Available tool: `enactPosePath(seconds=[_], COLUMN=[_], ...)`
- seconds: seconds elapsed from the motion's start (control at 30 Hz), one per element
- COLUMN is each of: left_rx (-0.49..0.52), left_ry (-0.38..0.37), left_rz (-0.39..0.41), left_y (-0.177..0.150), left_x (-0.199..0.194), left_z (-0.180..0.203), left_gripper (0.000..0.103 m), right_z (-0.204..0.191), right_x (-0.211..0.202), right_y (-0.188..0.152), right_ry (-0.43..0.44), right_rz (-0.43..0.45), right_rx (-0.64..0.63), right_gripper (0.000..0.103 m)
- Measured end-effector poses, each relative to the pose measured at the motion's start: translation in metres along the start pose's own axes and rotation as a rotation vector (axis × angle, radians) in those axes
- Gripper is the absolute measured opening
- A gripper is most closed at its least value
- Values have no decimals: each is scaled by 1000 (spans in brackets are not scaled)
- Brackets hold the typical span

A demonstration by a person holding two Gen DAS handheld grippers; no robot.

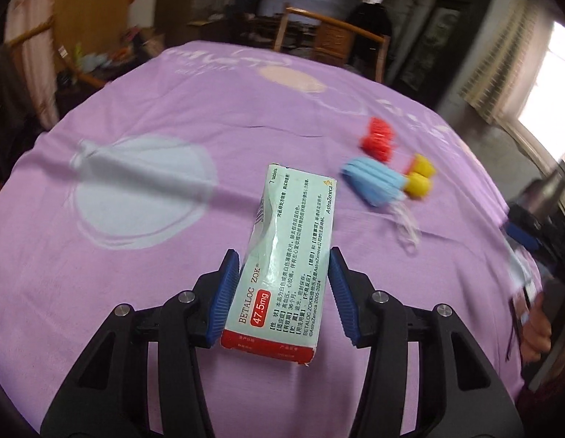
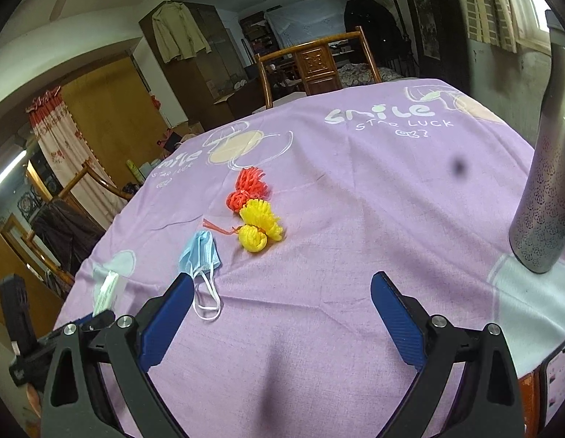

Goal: Collect trash
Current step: 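Open the left tool and set the Betaloc box back on the table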

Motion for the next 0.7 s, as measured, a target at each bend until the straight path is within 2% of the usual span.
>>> enactPosePath(seconds=[0.07,0.17,0.2,0.23,0.3,0.37,0.47,0.53,0.7], left_rx=[-39,-47,-43,-42,-35,-33,-51,-45,0], left_ry=[26,35,47,58,77,98,142,141,222], left_rz=[-22,-40,-45,-48,-48,-60,-96,-108,-143], left_y=[2,0,0,0,0,-1,0,0,-2], left_x=[6,10,11,12,13,17,26,29,35], left_z=[-9,-11,-10,-10,-8,-8,-12,-12,-6], left_gripper=[51,53,56,64,72,86,91,96,96], right_z=[-1,-3,-4,-5,-7,-9,-10,-10,-13], right_x=[2,4,4,4,5,5,6,6,7], right_y=[-1,-3,-3,-3,-4,-5,-6,-6,-9], right_ry=[-6,-5,-3,-4,-12,-15,-16,-13,1], right_rz=[-6,-16,-18,-18,-16,-17,-20,-22,-23], right_rx=[-7,-12,-16,-20,-32,-40,-46,-48,-59], right_gripper=[96,96,96,96,96,96,96,96,96])
Point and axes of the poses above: each gripper's, at about its wrist camera, not at the fingertips, and x roughly the way its jaws point, z to its right, y to its top, the point moved 5 cm from there along x, roughly the way its jaws point, and after that the axes turned 12 degrees about -z, right-handed, at the moved point
